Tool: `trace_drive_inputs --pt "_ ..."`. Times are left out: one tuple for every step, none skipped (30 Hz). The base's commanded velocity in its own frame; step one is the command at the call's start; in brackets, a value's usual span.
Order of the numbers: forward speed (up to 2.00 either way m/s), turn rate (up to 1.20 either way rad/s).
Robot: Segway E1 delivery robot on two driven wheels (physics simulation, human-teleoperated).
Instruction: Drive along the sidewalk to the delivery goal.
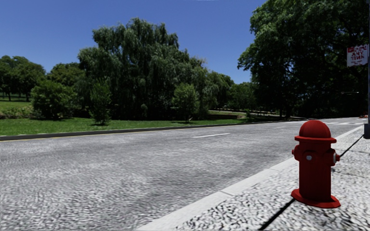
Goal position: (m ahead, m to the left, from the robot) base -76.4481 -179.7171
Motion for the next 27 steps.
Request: trace_drive_inputs --pt "0.0 -0.71" --pt "0.0 -0.71" --pt "0.0 -0.71" --pt "0.0 -0.72" --pt "0.0 -0.72" --pt "0.0 -0.72" --pt "0.0 -0.72" --pt "0.0 -0.72" --pt "0.0 -0.72" --pt "0.0 -0.72" --pt "0.0 -0.72" --pt "0.0 -0.72" --pt "0.0 -0.72" --pt "0.0 -0.72" --pt "0.0 -0.72" --pt "0.0 -0.59" --pt "0.0 -0.59" --pt "0.0 -0.38" --pt "0.0 -0.31" --pt "0.0 -0.29" --pt "0.0 -0.29" --pt "0.0 -0.29" --pt "0.0 -0.29" --pt "0.0 -0.29" --pt "0.02 -0.29" --pt "0.42 -0.29" --pt "0.54 -0.29"
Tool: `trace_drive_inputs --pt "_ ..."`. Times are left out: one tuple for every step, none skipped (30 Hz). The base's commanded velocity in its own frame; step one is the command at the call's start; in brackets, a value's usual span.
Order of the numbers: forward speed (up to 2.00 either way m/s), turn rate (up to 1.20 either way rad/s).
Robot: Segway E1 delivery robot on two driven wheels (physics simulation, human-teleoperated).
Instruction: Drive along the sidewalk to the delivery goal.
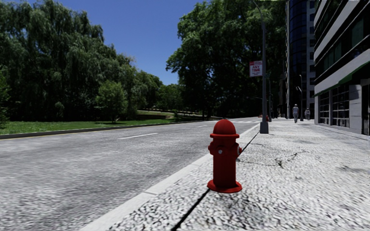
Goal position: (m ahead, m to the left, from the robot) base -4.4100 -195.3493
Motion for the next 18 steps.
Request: trace_drive_inputs --pt "0.54 -0.29" --pt "0.56 -0.29" --pt "0.57 -0.29" --pt "0.53 -0.36" --pt "0.53 -0.36" --pt "0.5 -0.42" --pt "0.43 -0.55" --pt "0.43 -0.55" --pt "0.38 -0.67" --pt "0.34 -0.71" --pt "0.32 -0.78" --pt "0.32 -0.78" --pt "0.31 -0.81" --pt "0.31 -0.82" --pt "0.31 -0.82" --pt "0.31 -0.82" --pt "0.31 -0.83" --pt "0.31 -0.84"
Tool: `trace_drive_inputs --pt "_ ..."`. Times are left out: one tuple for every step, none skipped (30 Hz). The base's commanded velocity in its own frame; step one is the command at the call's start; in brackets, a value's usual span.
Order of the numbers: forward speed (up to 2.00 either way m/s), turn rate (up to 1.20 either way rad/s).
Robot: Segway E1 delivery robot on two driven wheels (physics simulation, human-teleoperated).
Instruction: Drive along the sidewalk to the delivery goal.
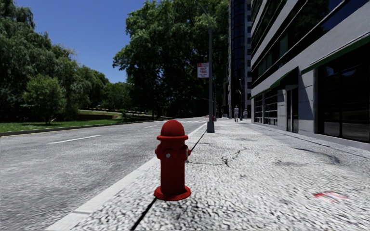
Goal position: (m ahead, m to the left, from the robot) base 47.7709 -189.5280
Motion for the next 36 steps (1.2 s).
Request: trace_drive_inputs --pt "0.31 -0.85" --pt "0.31 -0.85" --pt "0.31 -0.85" --pt "0.34 -0.85" --pt "0.34 -0.85" --pt "0.35 -0.85" --pt "0.35 -0.83" --pt "0.36 -0.78" --pt "0.36 -0.78" --pt "0.36 -0.77" --pt "0.36 -0.76" --pt "0.36 -0.76" --pt "0.36 -0.76" --pt "0.36 -0.76" --pt "0.36 -0.76" --pt "0.36 -0.76" --pt "0.36 -0.76" --pt "0.36 -0.75" --pt "0.36 -0.73" --pt "0.36 -0.71" --pt "0.36 -0.71" --pt "0.36 -0.71" --pt "0.36 -0.71" --pt "0.4 -0.71" --pt "0.4 -0.71" --pt "0.45 -0.71" --pt "0.48 -0.7" --pt "0.48 -0.7" --pt "0.49 -0.68" --pt "0.51 -0.55" --pt "0.54 -0.46" --pt "0.54 -0.46" --pt "0.62 -0.25" --pt "0.68 -0.02" --pt "0.73 0.0" --pt "0.73 0.0"
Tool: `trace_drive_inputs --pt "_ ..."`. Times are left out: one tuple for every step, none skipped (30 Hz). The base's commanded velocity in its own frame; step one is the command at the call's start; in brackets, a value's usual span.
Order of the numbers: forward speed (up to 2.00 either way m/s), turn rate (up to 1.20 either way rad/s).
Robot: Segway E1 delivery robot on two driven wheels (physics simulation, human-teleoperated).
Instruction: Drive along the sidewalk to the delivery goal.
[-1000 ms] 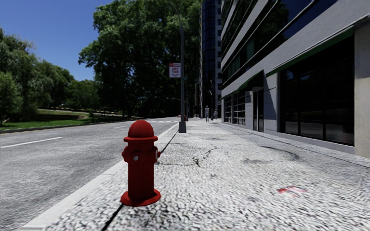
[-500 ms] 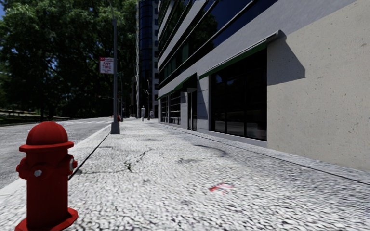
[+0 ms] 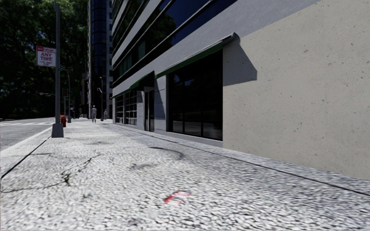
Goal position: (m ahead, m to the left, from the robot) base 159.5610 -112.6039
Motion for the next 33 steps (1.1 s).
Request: trace_drive_inputs --pt "0.77 0.0" --pt "0.83 0.0" --pt "0.86 0.0" --pt "0.86 0.0" --pt "0.86 0.0" --pt "0.84 0.0" --pt "0.84 0.0" --pt "0.54 0.0" --pt "0.2 0.0" --pt "0.0 0.0" --pt "0.0 0.0" --pt "0.0 0.0" --pt "0.0 0.0" --pt "0.0 0.0" --pt "0.0 0.0" --pt "0.18 0.0" --pt "0.55 0.0" --pt "0.55 0.0" --pt "0.97 0.0" --pt "1.81 0.0" --pt "1.96 0.0" --pt "1.96 0.0" --pt "1.78 0.0" --pt "1.62 0.0" --pt "1.62 0.0" --pt "0.89 0.0" --pt "0.18 0.0" --pt "0.0 0.0" --pt "0.0 0.0" --pt "0.0 0.0" --pt "0.65 0.0" --pt "0.88 0.09" --pt "0.88 0.09"
